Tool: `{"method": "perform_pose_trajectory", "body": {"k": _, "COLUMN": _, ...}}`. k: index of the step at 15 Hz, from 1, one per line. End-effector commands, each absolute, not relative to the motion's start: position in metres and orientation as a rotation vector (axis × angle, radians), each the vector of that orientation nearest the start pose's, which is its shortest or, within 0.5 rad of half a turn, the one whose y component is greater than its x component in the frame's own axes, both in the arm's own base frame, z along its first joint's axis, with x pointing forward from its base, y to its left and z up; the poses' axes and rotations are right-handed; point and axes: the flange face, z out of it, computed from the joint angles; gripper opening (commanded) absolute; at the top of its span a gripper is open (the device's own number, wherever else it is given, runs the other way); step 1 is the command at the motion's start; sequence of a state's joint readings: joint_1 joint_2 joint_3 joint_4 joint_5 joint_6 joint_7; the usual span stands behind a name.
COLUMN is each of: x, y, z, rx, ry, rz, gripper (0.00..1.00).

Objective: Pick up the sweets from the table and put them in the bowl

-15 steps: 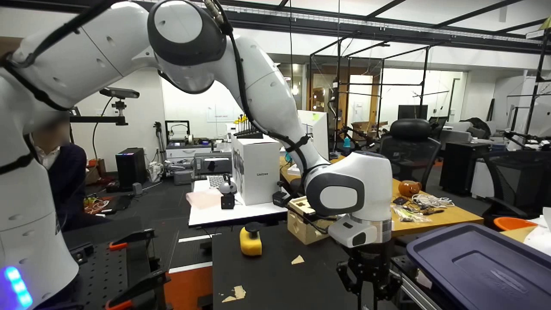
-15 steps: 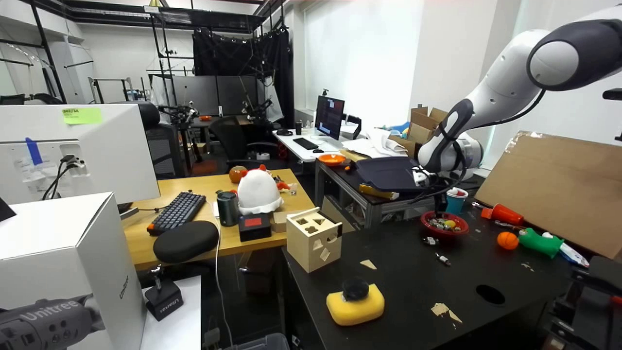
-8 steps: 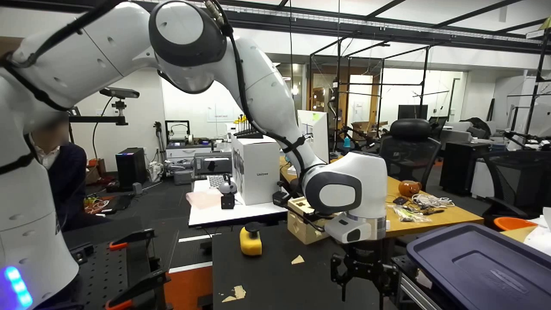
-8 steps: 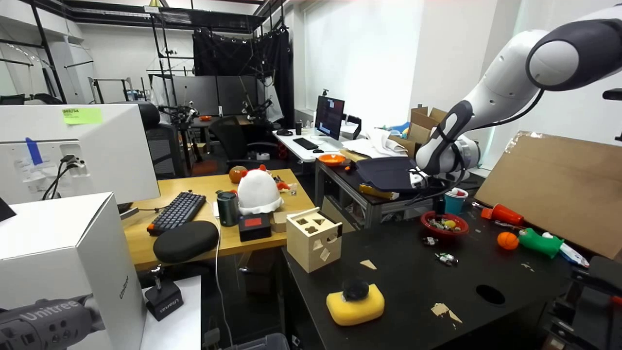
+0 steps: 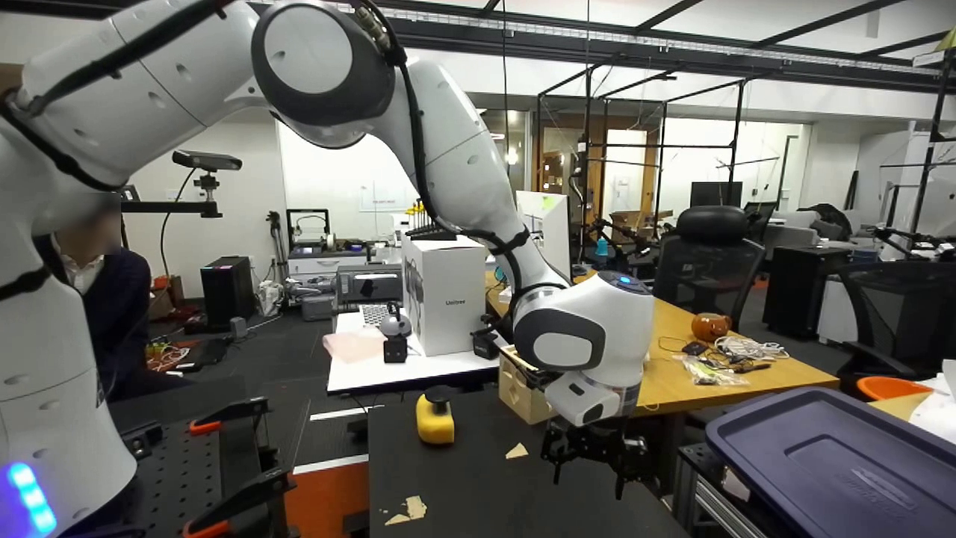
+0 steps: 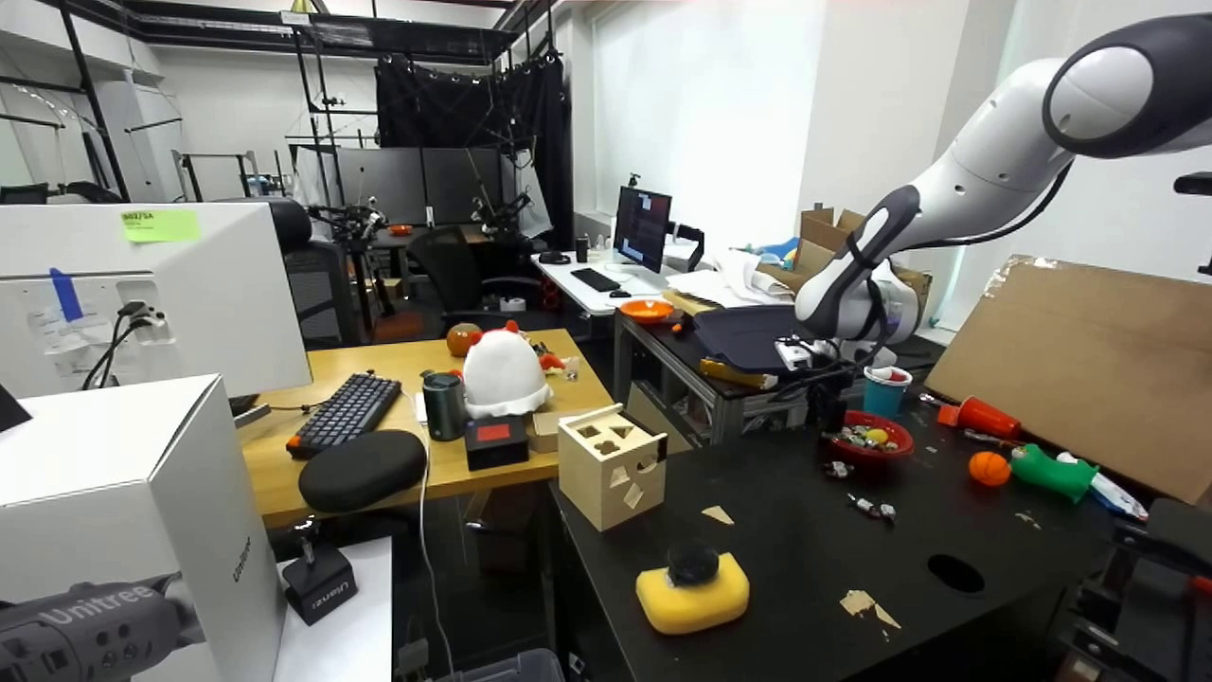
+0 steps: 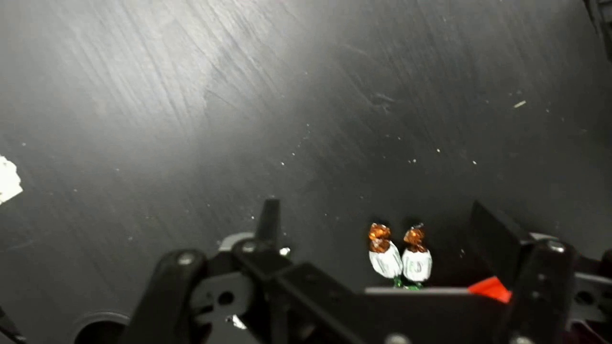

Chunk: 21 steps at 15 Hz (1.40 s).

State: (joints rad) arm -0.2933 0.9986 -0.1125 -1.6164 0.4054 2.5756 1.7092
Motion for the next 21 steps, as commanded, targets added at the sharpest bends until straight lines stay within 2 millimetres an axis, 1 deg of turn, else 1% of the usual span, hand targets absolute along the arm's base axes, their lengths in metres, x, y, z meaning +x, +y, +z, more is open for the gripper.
{"method": "perform_pose_trajectory", "body": {"k": 1, "x": 0.585, "y": -0.260, "z": 0.032, "rx": -1.099, "ry": 2.782, "rz": 0.280, "gripper": 1.00}}
{"method": "perform_pose_trajectory", "body": {"k": 3, "x": 0.574, "y": -0.262, "z": 0.020, "rx": -1.089, "ry": 2.774, "rz": 0.337, "gripper": 1.00}}
{"method": "perform_pose_trajectory", "body": {"k": 7, "x": 0.542, "y": -0.259, "z": 0.004, "rx": -1.019, "ry": 2.816, "rz": 0.407, "gripper": 1.00}}
{"method": "perform_pose_trajectory", "body": {"k": 10, "x": 0.520, "y": -0.250, "z": -0.005, "rx": -0.941, "ry": 2.881, "rz": 0.436, "gripper": 1.00}}
{"method": "perform_pose_trajectory", "body": {"k": 14, "x": 0.491, "y": -0.241, "z": -0.011, "rx": -0.835, "ry": 2.982, "rz": 0.429, "gripper": 1.00}}
{"method": "perform_pose_trajectory", "body": {"k": 17, "x": 0.478, "y": -0.232, "z": -0.010, "rx": -0.794, "ry": 3.038, "rz": 0.408, "gripper": 1.00}}
{"method": "perform_pose_trajectory", "body": {"k": 21, "x": 0.474, "y": -0.220, "z": -0.006, "rx": -0.745, "ry": 3.121, "rz": 0.336, "gripper": 1.00}}
